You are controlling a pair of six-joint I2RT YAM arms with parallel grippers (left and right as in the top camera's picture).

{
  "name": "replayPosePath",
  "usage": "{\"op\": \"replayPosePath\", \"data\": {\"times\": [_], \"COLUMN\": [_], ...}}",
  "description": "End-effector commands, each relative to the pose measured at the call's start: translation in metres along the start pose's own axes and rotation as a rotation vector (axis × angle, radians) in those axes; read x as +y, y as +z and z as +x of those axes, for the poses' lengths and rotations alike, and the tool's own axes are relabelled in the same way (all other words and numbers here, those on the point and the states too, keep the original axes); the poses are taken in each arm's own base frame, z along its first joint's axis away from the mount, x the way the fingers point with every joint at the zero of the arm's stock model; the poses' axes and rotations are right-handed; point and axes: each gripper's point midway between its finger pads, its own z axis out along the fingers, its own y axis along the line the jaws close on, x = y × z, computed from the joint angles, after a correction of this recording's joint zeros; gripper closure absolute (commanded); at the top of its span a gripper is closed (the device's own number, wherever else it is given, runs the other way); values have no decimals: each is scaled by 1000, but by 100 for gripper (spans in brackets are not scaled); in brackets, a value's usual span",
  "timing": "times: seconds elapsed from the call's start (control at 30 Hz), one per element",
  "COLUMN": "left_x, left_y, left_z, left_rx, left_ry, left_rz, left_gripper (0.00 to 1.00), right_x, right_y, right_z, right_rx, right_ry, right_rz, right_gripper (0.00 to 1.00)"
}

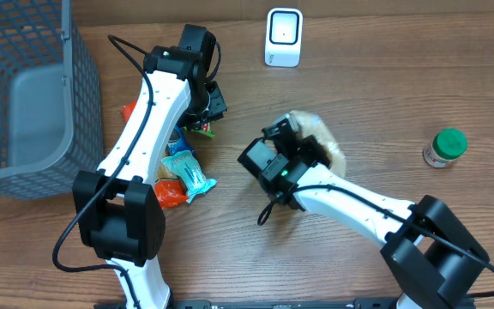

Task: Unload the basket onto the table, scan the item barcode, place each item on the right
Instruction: 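Flip the bread bag over and lay it on the table, then lower the open right gripper onto the bread bag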

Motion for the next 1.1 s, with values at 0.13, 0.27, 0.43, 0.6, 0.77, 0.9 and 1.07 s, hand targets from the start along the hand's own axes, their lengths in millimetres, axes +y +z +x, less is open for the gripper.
{"op": "replayPosePath", "data": {"times": [0.13,0.27,0.43,0.6,0.77,0.9,1.07], "left_x": [0,0,0,0,-1,-1,-1], "left_y": [-12,-12,-12,-12,-12,-12,-12], "left_z": [-6,-7,-7,-7,-7,-7,-7], "left_rx": [-37,-40,-40,-40,-43,-43,-43], "left_ry": [41,41,41,41,41,41,41], "left_rz": [12,15,15,15,17,17,17], "left_gripper": [67,66,66,66,66,66,66], "right_x": [62,69,85,102,94,64,31], "right_y": [-31,-41,-54,-93,-155,-157,-114], "right_z": [2,6,19,14,-20,-30,-14], "right_rx": [17,23,104,186,187,215,282], "right_ry": [-36,-33,9,45,111,153,118], "right_rz": [-329,-345,-453,-687,-937,-924,-849], "right_gripper": [71,63,61,54,34,29,28]}}
